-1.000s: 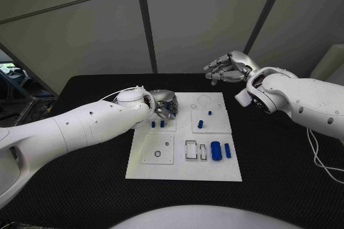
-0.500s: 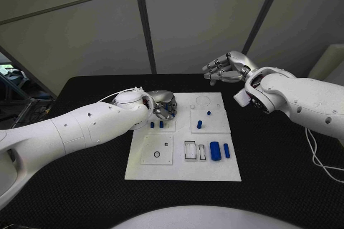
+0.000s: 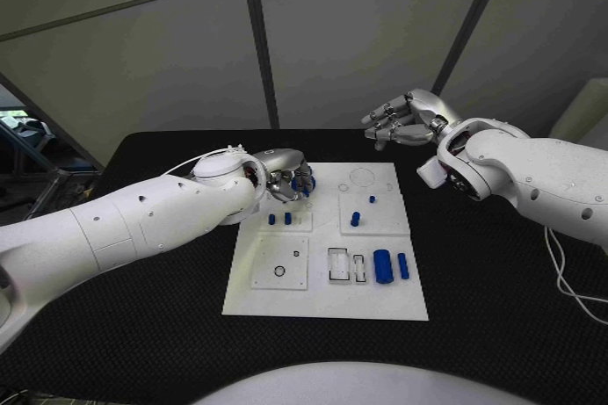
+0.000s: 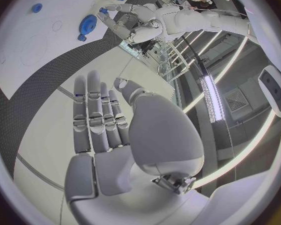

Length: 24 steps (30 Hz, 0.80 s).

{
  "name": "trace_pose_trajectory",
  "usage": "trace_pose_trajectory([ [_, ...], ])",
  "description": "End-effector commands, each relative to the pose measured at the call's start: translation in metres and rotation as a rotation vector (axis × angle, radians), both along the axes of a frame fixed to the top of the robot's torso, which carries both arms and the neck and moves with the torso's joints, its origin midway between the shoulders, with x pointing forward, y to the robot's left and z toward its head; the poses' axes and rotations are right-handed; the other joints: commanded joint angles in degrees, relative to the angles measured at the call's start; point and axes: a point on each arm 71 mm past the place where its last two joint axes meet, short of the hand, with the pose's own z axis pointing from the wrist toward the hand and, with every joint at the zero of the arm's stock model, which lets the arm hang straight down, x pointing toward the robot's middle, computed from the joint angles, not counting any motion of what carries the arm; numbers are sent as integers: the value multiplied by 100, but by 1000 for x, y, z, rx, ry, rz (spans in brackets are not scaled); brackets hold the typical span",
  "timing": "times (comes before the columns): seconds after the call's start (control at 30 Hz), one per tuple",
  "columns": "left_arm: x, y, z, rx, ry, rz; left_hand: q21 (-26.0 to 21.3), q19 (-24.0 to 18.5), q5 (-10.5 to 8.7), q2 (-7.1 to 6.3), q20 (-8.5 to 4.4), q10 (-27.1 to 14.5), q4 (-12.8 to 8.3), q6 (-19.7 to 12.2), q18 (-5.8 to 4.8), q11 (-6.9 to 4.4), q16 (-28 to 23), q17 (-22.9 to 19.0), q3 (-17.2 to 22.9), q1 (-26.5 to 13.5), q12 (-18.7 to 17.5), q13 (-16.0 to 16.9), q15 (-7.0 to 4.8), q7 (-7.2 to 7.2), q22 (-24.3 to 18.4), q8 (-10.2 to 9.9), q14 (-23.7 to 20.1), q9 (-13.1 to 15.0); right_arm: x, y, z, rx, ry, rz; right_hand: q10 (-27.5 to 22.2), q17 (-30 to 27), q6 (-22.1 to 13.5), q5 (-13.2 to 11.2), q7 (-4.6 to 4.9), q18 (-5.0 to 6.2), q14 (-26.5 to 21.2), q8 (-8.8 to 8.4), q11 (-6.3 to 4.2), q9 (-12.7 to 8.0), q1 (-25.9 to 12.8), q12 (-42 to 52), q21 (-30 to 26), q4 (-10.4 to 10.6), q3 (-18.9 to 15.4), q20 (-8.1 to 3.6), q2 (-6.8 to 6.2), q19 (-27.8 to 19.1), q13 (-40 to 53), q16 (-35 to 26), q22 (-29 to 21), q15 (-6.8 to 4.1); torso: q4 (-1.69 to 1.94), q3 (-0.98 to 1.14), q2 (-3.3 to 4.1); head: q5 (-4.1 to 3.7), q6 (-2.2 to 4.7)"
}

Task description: Assemble the parts on the task board

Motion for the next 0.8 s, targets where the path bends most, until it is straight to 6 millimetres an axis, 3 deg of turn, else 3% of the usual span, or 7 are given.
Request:
trace_pose_trajectory([
  [0.03,-2,3,6,-18,-12,-2,26,55,14,4,-6,55,-7,56,-256,9,29,-12,43,-51,-23,-9,-35,-1,12,-24,142,-6,0,0,2,5,-7,3,16,-8,-3,21,39,51,22,-20,27,-5,-23,-31,-22,13,27,1,3,-14,-11,-36,8,18,0,5,-15,2,-5],
  [0.2,-5,13,9,-8,-3,7,25,54,13,3,-6,66,-10,63,-255,9,31,-14,49,-57,-30,-11,-35,-1,12,-26,142,-8,0,-1,2,4,-7,1,16,-8,-3,21,39,51,22,-20,27,-5,-23,-31,-22,13,27,1,3,-14,-11,-36,8,18,5,-2,-15,10,27],
  [0.27,-5,19,9,1,3,17,31,54,11,-1,-5,86,-14,78,-256,7,34,-20,55,-72,-42,-14,-35,-2,19,-30,140,-11,0,-1,2,4,-7,1,16,-8,-3,21,39,51,22,-20,27,-5,-23,-31,-22,13,27,1,3,-14,-11,-36,8,18,4,-1,-12,30,8],
  [0.4,-6,29,8,12,14,36,24,51,9,-3,-5,97,-13,87,-255,7,36,-23,57,-88,-51,-16,-36,-1,16,-32,140,-13,1,-2,1,3,-6,0,16,-8,-3,21,39,51,22,-20,27,-5,-23,-31,-22,13,27,1,3,-14,-11,-36,8,18,-5,5,-12,-5,55],
  [0.6,-5,34,6,25,32,49,30,50,5,-20,-4,112,-6,97,-255,7,41,-32,52,-134,-80,-24,-34,-3,25,-46,137,-21,1,-2,1,3,-5,-1,20,-8,-1,25,38,52,25,-20,25,-4,-22,-32,-22,11,29,0,4,-13,-16,-37,9,16,-9,0,-10,21,23],
  [0.8,-4,38,4,36,45,59,25,48,4,-21,-3,122,-4,105,-254,5,43,-34,52,-146,-88,-25,-35,-8,22,-48,137,-22,1,-2,1,2,-5,-1,28,-8,2,30,35,54,31,-19,22,-4,-18,-32,-21,7,32,-1,4,-11,-22,-40,10,14,-13,-1,-4,1,52],
])
